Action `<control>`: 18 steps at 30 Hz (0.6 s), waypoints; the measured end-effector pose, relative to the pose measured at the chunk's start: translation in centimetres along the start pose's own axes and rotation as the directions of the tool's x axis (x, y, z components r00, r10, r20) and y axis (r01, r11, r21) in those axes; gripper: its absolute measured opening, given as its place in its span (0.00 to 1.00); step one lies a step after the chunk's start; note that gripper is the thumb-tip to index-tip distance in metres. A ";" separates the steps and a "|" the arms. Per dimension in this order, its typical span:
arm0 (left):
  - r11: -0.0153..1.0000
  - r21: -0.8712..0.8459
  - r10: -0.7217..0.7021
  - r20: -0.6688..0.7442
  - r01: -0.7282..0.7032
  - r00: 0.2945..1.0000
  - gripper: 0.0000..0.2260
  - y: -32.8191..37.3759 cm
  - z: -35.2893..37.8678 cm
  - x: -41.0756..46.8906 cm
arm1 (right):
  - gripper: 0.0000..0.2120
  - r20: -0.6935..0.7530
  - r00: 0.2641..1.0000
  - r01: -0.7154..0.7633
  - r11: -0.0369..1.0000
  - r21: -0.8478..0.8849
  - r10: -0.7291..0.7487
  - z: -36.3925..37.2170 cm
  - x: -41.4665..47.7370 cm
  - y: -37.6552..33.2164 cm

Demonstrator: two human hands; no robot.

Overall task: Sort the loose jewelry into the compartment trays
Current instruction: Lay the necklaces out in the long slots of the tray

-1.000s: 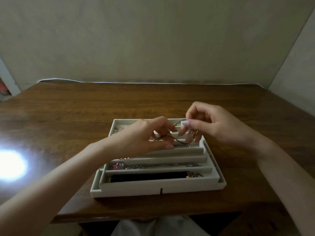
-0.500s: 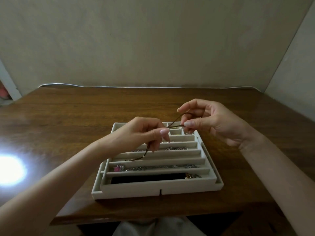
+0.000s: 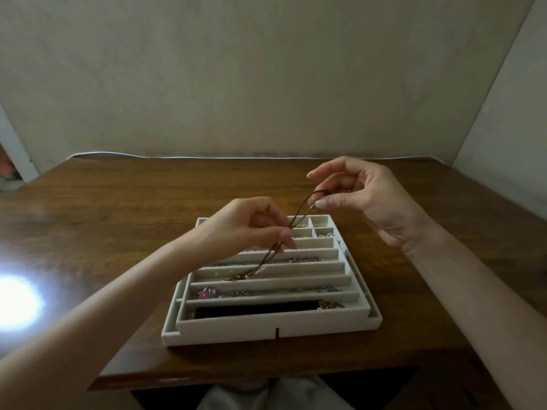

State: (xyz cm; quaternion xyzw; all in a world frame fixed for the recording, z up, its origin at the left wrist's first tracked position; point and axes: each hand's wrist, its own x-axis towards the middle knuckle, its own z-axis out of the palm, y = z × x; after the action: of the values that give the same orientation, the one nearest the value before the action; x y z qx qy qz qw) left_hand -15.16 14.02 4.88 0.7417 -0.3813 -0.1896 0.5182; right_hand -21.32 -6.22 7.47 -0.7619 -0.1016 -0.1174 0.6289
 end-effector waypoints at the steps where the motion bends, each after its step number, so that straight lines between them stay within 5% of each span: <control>1: 1.000 0.005 0.021 -0.007 -0.021 1.000 0.16 0.3 0.3 0.2 | 0.18 0.006 1.000 0.006 0.999 -0.036 -0.005 0.2 0.1 -0.1; 9: 0.993 0.078 0.106 -0.192 -0.092 0.976 0.08 1.0 1.3 1.7 | 0.15 0.033 0.998 0.054 0.990 -0.131 -0.050 0.9 0.7 -0.4; 18: 0.996 -0.020 0.086 -0.203 -0.092 0.975 0.11 1.0 1.3 1.4 | 0.16 -0.089 0.993 0.063 0.984 -0.164 -0.078 0.3 0.7 0.5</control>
State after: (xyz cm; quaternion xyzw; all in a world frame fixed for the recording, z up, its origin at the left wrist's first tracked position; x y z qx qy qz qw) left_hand -15.55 11.99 5.49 0.7317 -0.3566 -0.0954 0.5730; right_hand -20.51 -5.96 7.19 -0.7997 -0.0888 -0.1834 0.5648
